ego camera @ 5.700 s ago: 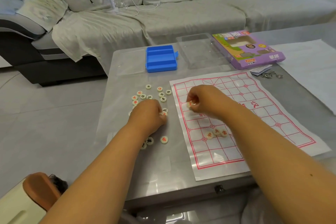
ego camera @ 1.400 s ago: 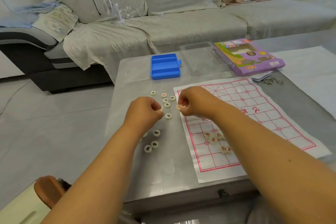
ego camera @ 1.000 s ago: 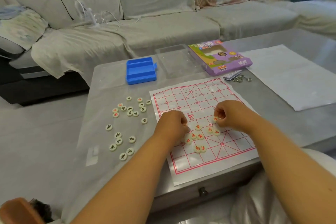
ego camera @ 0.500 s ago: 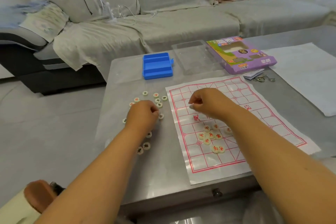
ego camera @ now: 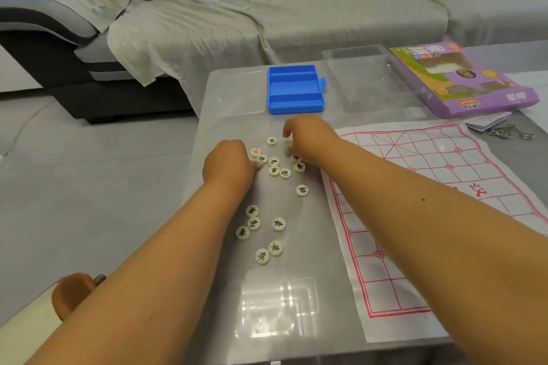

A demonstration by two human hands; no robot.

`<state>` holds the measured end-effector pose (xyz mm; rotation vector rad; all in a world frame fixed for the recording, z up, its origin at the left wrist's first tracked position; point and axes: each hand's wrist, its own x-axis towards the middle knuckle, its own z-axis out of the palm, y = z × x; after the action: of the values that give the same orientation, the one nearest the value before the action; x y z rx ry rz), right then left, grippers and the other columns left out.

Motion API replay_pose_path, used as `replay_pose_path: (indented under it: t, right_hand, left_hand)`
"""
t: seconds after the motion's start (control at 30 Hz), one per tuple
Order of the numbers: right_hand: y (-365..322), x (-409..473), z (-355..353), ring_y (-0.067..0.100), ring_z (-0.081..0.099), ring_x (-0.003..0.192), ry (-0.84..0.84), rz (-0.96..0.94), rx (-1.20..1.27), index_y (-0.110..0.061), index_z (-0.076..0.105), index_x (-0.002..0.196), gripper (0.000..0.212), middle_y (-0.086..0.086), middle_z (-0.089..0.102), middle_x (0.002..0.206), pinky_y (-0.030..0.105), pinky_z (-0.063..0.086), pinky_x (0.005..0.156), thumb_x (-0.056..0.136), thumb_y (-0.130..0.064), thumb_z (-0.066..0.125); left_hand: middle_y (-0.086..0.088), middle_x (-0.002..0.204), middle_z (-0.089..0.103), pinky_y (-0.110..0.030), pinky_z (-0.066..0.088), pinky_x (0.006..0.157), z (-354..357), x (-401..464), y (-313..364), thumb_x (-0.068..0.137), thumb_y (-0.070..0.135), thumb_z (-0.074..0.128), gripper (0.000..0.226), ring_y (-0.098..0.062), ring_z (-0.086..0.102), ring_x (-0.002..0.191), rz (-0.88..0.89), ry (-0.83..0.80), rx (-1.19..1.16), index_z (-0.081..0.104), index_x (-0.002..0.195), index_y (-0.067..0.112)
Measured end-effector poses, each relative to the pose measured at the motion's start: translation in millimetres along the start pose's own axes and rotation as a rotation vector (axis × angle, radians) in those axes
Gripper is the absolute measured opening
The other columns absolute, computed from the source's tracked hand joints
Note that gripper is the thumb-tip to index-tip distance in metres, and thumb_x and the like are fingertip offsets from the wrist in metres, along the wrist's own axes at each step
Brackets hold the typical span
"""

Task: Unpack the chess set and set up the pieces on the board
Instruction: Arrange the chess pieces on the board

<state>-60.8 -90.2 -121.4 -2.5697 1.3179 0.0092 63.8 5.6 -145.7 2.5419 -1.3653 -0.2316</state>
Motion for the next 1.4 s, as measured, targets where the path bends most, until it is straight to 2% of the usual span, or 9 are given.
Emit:
replay_pose_path:
  t: [0.1, 0.27, 0.37, 0.47, 0.6, 0.73, 0.87, 1.23, 1.4]
  right_hand:
    - [-10.1, 10.4, -4.6, 0.027, 0.053, 0.114, -0.128, -0.006, -0.063, -0.015, 0.054, 0.127, 0.044, 0.008, 0.056, 0.126, 0.035, 0.046, 0.096, 0.086, -0.02, 0.067]
    - [-30.1, 14.1, 0.6, 0.024, 0.056, 0.111, -0.104, -0.076, -0.009, -0.018, 0.056, 0.126, 0.04, 0.006, 0.058, 0.125, 0.031, 0.046, 0.093, 0.087, -0.013, 0.064]
    - [-41.5, 16.3, -1.1, 0.023, 0.054, 0.113, -0.118, -0.096, 0.002, -0.02, 0.053, 0.129, 0.044, 0.005, 0.056, 0.127, 0.03, 0.045, 0.092, 0.086, -0.018, 0.066]
    - [-46.5, 19.7, -6.1, 0.024, 0.053, 0.118, -0.215, -0.092, -0.032, -0.014, 0.05, 0.133, 0.041, 0.007, 0.053, 0.132, 0.03, 0.043, 0.094, 0.092, -0.015, 0.058]
    - [-46.9, 21.0, -5.7, 0.023, 0.056, 0.112, -0.232, -0.097, -0.051, -0.009, 0.053, 0.129, 0.036, 0.007, 0.057, 0.127, 0.029, 0.044, 0.094, 0.093, -0.015, 0.055]
    - [-43.9, 19.4, 2.1, 0.02, 0.052, 0.091, -0.166, -0.134, -0.077, -0.006, 0.057, 0.122, 0.031, 0.011, 0.061, 0.12, 0.029, 0.046, 0.086, 0.092, -0.013, 0.056]
    - [-40.3, 17.6, 5.2, 0.026, 0.059, 0.107, -0.143, -0.152, -0.107, -0.006, 0.058, 0.119, 0.027, 0.011, 0.062, 0.117, 0.03, 0.046, 0.086, 0.093, -0.014, 0.054]
    - [-14.5, -1.5, -7.8, 0.022, 0.058, 0.101, -0.048, -0.138, 0.11, -0.013, 0.06, 0.116, 0.026, 0.007, 0.062, 0.112, 0.033, 0.048, 0.092, 0.091, -0.016, 0.057]
    - [1.0, -18.4, -13.2, 0.019, 0.059, 0.096, -0.003, -0.119, 0.197, -0.012, 0.063, 0.111, 0.023, 0.005, 0.064, 0.108, 0.031, 0.05, 0.089, 0.09, -0.02, 0.061]
  left_hand:
    - [-0.01, 0.099, 0.063, -0.033, 0.045, 0.07, -2.1, 8.9, -4.2, 0.086, 0.037, 0.066, 0.031, -0.03, 0.059, 0.089, 0.033, -0.02, 0.021, 0.064, 0.1, 0.009]
    - [-0.009, 0.101, 0.064, -0.033, 0.045, 0.073, -9.6, 22.0, -7.7, 0.086, 0.032, 0.066, 0.027, -0.027, 0.058, 0.093, 0.088, -0.078, 0.014, 0.064, 0.103, 0.011]
    - [-0.009, 0.1, 0.064, -0.032, 0.045, 0.074, -13.9, 26.7, -8.0, 0.086, 0.027, 0.066, 0.023, -0.026, 0.058, 0.093, 0.142, -0.112, -0.018, 0.064, 0.102, 0.011]
    - [-0.01, 0.099, 0.065, -0.032, 0.046, 0.074, -16.6, 28.7, -5.9, 0.087, 0.023, 0.065, 0.018, -0.026, 0.059, 0.09, 0.169, -0.136, -0.003, 0.066, 0.1, 0.01]
    - [-0.012, 0.095, 0.067, -0.034, 0.048, 0.073, -17.0, 29.8, -6.6, 0.086, 0.022, 0.065, 0.017, -0.027, 0.06, 0.087, 0.18, -0.144, -0.009, 0.068, 0.095, 0.008]
    - [-0.013, 0.092, 0.068, -0.034, 0.05, 0.074, -16.2, 28.0, -8.0, 0.086, 0.023, 0.066, 0.018, -0.027, 0.062, 0.084, 0.177, -0.147, -0.043, 0.07, 0.093, 0.007]
    - [-0.007, 0.095, 0.067, -0.03, 0.048, 0.073, -22.1, 28.0, -9.1, 0.083, 0.023, 0.072, 0.018, -0.024, 0.061, 0.086, 0.147, -0.183, -0.073, 0.069, 0.095, 0.011]
    - [-0.003, 0.086, 0.066, -0.026, 0.044, 0.066, -27.3, 25.8, -8.8, 0.08, 0.025, 0.071, 0.011, -0.02, 0.059, 0.08, 0.199, -0.159, 0.058, 0.067, 0.084, 0.016]
    - [-0.003, 0.08, 0.066, -0.025, 0.043, 0.063, -29.3, 22.7, -14.2, 0.078, 0.025, 0.07, 0.011, -0.019, 0.059, 0.074, 0.235, -0.148, 0.072, 0.067, 0.077, 0.015]
